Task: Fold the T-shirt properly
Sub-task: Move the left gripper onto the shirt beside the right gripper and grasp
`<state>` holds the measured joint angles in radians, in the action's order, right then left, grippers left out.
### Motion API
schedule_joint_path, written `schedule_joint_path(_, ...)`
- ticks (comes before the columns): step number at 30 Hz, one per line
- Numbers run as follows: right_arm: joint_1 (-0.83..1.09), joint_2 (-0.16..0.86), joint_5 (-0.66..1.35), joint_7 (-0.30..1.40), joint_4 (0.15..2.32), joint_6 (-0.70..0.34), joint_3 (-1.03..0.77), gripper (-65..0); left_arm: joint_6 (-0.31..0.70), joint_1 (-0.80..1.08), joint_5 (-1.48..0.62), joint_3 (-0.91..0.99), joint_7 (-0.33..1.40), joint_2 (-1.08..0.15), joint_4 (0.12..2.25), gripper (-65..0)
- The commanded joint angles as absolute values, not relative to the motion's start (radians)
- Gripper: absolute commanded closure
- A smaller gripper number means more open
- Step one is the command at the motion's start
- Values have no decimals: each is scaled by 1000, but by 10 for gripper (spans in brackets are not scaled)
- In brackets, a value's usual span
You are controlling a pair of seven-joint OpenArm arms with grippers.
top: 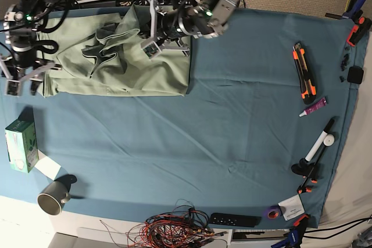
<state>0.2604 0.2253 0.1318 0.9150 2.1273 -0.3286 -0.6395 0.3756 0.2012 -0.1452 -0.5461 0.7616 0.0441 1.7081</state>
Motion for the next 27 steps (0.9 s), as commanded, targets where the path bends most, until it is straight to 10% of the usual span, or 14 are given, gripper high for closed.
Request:
schedule_joint_path(1, 259, 250, 134, 885, 2130, -320, -656, -249, 365, 191, -138, -570, 740, 58, 1726, 0)
schedule_joint_path(12, 255, 304, 202, 859, 1768, -321, -668, -249, 370, 137, -115, -718, 740, 75, 1725, 0)
schedule_joint_path(21, 247, 316, 220, 861, 1760, -325, -668, -249, 698, 133, -378, -718, 724, 75, 1725, 0)
schedule_joint_path(27, 247, 316, 221, 863, 1760, -326, -668, -249, 698, 118, -370, -710, 725, 75, 1726, 0)
